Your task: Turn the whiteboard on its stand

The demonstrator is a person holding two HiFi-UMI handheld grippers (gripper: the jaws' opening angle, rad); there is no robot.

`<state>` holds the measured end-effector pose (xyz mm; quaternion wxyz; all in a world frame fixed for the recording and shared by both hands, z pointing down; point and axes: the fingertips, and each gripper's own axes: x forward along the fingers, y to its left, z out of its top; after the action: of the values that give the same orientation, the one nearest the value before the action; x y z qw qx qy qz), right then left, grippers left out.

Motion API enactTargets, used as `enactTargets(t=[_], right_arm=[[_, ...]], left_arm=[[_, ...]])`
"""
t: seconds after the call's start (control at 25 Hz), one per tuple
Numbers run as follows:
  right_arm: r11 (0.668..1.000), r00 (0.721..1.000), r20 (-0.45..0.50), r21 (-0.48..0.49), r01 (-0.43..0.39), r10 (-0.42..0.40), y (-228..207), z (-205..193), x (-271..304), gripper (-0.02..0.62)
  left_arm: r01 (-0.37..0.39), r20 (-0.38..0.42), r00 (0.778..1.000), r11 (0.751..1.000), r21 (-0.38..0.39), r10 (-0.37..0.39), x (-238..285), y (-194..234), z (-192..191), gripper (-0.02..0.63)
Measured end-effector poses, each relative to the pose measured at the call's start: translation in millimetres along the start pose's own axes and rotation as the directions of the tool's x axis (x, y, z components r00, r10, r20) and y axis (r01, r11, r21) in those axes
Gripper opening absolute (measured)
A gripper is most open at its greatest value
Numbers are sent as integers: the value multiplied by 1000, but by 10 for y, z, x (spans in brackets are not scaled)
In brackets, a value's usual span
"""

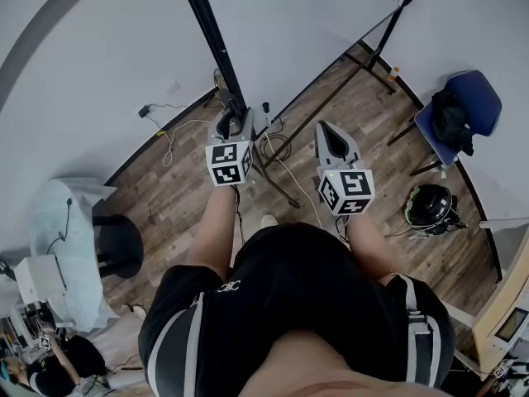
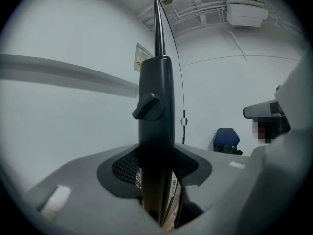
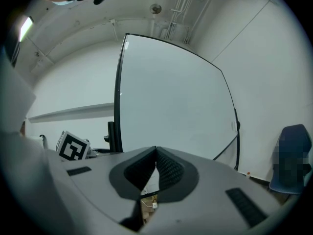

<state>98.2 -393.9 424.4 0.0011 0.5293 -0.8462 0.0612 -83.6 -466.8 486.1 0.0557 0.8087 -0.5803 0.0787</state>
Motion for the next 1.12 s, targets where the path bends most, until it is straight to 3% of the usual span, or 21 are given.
enactTargets(t=[0.24, 1.12], right_arm=[[1000, 1000, -11, -9, -22, 22, 117, -23, -27, 6], [993, 995, -45, 78, -89, 93, -96, -284, -630, 6]], left_arm=[[4, 4, 1000, 1000, 9, -4, -32, 12, 1, 183], [-11, 40, 999, 1000, 28, 10, -440, -251, -70, 183]])
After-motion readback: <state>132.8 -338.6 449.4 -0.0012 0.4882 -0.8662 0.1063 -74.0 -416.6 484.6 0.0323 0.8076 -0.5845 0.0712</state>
